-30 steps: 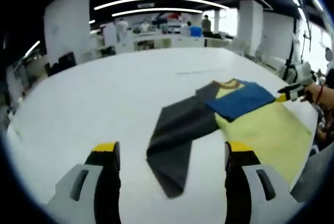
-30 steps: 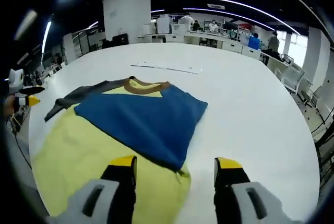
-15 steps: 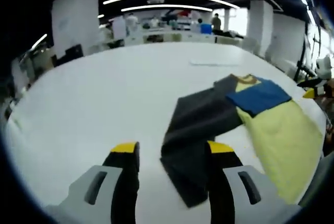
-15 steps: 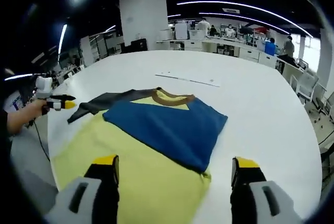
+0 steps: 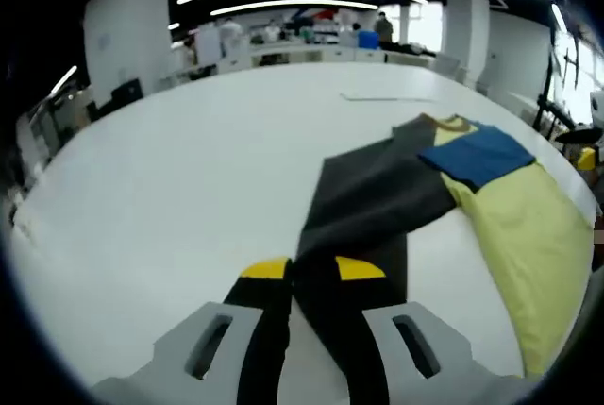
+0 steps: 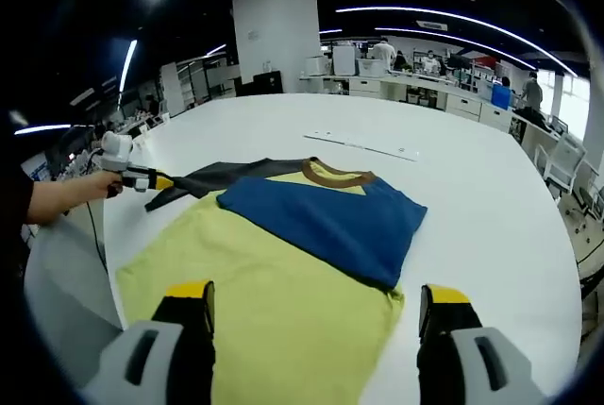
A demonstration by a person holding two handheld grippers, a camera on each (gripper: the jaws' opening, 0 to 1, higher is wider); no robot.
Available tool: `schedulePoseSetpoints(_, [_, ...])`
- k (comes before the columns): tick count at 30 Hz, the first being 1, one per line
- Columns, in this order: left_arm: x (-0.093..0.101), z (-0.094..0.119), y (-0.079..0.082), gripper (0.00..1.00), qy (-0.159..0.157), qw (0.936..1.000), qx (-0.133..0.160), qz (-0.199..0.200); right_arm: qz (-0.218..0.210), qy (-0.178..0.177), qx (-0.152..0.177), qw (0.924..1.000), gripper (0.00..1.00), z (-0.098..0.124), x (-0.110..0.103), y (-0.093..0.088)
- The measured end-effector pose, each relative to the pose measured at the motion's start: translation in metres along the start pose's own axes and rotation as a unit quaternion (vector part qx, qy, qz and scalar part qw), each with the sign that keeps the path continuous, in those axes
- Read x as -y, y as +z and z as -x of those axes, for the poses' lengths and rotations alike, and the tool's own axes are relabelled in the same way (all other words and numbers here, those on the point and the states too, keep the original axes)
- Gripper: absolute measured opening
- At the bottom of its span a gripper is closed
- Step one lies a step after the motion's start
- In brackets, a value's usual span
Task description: Fold the garment on the visible template until the final outline fits inside the template.
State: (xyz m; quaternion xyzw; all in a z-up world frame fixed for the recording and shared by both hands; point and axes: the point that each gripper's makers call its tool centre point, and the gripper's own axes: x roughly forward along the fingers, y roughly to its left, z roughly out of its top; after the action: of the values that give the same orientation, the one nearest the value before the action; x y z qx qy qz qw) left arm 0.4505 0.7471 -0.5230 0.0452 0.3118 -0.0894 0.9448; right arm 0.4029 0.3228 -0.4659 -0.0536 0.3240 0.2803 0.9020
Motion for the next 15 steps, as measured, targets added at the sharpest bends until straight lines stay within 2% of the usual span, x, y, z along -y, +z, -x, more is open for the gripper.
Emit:
schedulePoseSetpoints(3, [-0.005, -0.002, -0.003, 0.00, 0.012, 0.9999, 0.000, 0.011, -0.009, 0.000, 0.000, 1.0000, 0.90, 0.000, -0.002, -0.004])
schedulePoseSetpoints(8, [-0.010, 0.001, 0.000, 0.00, 0.026, 0.9995, 0.008, 0.014, -0.014, -0.003, 0.001, 0.9999, 0.89, 0.002, -0.005, -0.008])
schedulePoseSetpoints(15, [-0.004, 0.011, 0.011, 0.00, 0.033, 0.9991, 0.024, 0.014, -0.014, -0.005, -0.003, 0.9999, 0.89, 0.005, -0.009, -0.012])
